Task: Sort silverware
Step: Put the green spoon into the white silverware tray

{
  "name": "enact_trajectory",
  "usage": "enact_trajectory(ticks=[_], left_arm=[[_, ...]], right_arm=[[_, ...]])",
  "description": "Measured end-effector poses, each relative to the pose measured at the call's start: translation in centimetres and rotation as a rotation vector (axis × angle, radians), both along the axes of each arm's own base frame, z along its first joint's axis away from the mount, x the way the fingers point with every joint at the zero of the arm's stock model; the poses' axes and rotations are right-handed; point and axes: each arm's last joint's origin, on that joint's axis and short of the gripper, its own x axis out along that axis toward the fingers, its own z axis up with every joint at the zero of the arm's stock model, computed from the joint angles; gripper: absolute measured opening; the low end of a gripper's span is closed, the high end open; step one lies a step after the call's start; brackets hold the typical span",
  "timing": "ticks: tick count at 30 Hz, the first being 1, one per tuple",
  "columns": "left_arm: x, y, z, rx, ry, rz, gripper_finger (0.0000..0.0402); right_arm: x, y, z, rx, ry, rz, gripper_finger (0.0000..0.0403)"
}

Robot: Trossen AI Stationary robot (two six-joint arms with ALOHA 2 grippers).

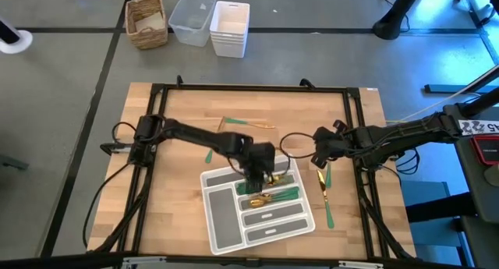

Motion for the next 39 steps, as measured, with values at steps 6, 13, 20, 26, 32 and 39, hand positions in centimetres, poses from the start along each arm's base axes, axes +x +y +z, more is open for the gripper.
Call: enact_trajectory(ticks=[6, 13, 20, 26, 32, 39], left_arm=[[0.1, -2.7, -1.4, 0.014, -0.008, 0.012, 0.0005], [-0.1, -4.4, -2.6, -0.001, 0.016, 0.079, 0.0004], [0.0, -5.7, -3.8, -0.005, 0.045, 0.127, 0.0009], [0.3, -6.1, -5.3, 0.066, 0.048, 0.136, 0.0017], [0.4, -6.0, -5.7, 0.126, 0.024, 0.081, 0.0057], [0.3, -6.0, -5.4, 0.130, 0.020, 0.059, 0.0095]], right_arm=[[-0.3, -0.1, -0.1, 0.032, -0.011, -0.098, 0.0067], [-0.2, 0.0, -0.2, 0.059, -0.009, -0.092, 0.0067], [-0.2, 0.1, -0.2, 0.094, -0.044, -0.163, 0.0067], [-0.4, 0.1, -0.3, 0.145, -0.074, -0.286, 0.0067], [-1.0, 0.2, -1.2, 0.224, -0.020, -0.336, 0.0067], [-1.7, 0.3, -4.0, 0.314, 0.013, -0.444, 0.0067]])
